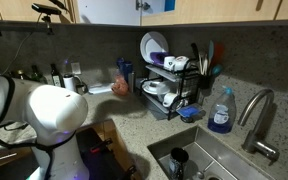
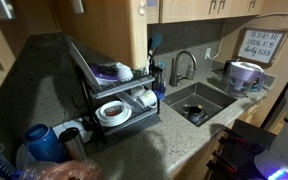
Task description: Close the open upper cabinet doors
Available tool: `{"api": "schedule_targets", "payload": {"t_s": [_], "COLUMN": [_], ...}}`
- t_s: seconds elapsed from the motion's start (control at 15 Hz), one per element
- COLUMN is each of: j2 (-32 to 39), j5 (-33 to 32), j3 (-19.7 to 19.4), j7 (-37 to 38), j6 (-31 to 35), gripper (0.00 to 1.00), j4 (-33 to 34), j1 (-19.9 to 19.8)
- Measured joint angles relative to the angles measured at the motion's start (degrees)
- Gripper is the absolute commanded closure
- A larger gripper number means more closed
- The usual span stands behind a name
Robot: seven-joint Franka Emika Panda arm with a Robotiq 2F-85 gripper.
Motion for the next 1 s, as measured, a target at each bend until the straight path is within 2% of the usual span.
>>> {"api": "schedule_targets", "payload": {"t_s": [0.53, 1.0], "j2": [1.51, 7.73], "j5": [-0.01, -2.40], "j3": [1.40, 4.11], "j7": [0.00, -0.20], "j6": [0.81, 8.79], "gripper": [1.00, 1.00], "j4": [0.09, 1.26], "j1": [0.09, 0.03]}}
